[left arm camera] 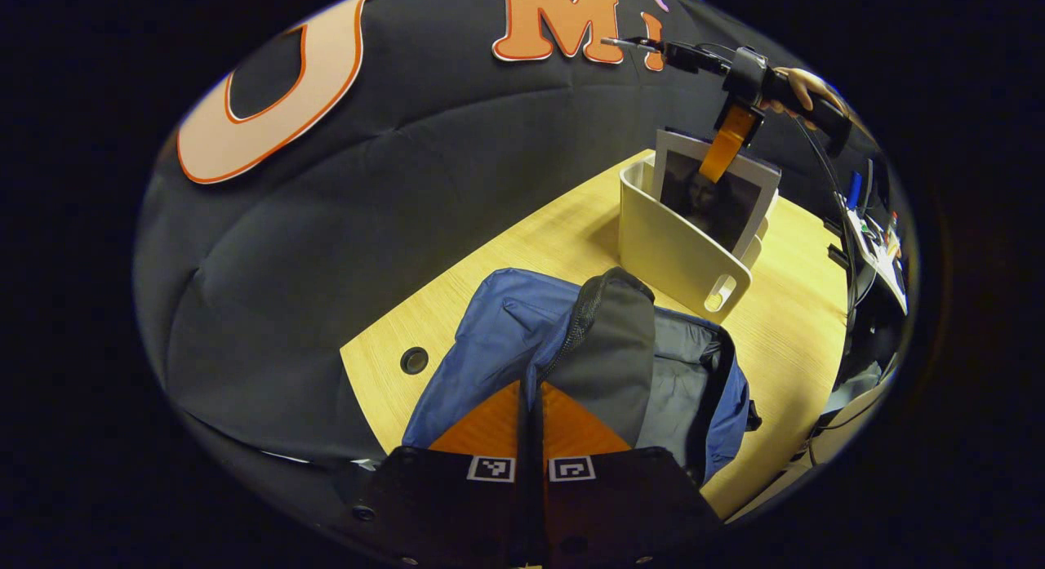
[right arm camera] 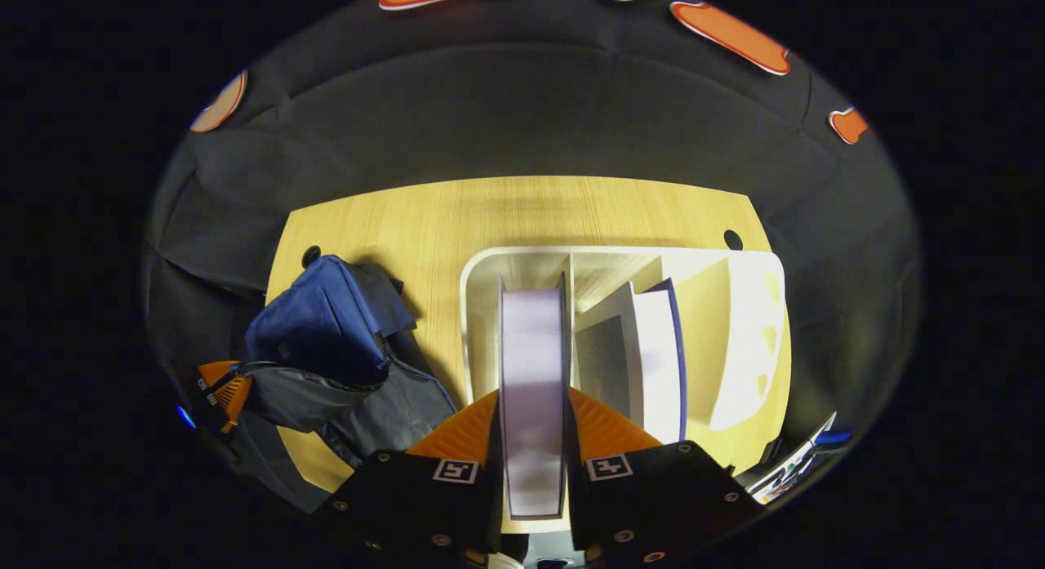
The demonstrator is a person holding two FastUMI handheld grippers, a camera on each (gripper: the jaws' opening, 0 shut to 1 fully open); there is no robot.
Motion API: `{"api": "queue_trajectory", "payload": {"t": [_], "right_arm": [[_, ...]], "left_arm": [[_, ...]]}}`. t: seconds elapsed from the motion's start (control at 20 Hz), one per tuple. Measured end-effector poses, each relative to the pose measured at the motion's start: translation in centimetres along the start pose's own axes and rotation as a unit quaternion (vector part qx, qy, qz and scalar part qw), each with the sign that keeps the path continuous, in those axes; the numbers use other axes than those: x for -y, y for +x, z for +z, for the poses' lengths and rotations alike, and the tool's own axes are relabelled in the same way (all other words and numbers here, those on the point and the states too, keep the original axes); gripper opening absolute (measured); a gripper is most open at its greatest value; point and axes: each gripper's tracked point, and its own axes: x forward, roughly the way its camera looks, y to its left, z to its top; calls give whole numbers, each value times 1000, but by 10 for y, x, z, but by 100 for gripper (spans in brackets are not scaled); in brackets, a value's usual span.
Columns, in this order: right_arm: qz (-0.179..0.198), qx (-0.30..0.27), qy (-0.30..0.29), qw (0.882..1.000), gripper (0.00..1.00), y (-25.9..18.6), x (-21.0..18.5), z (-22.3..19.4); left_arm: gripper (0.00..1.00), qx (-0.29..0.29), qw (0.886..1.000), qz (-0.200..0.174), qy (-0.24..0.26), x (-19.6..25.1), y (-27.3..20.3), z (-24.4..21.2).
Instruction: Open the schoolbag, grab two books from the bookshelf and put them into the schoolbag.
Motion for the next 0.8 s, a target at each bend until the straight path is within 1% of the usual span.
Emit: {"api": "queue_trajectory", "payload": {"t": [0.2, 0.4, 0.55, 0.65, 0.8], "right_arm": [[-1, 37, 9, 999, 33, -40, 10, 10], [10, 91, 11, 996, 33, -101, 16, 15], [43, 138, 29, 989, 33, -152, 12, 8], [59, 167, 40, 983, 32, -179, 16, -6], [80, 201, 54, 975, 31, -206, 15, -32]], "left_arm": [[1, 2, 1000, 5, -2, 0, -1, 1], [1, 3, 1000, 11, -8, 2, 0, 0], [1, 5, 1000, 17, -5, 2, -3, 1], [1, 7, 1000, 19, -5, 3, -5, 3], [1, 5, 1000, 22, -9, 5, -6, 3]]}}
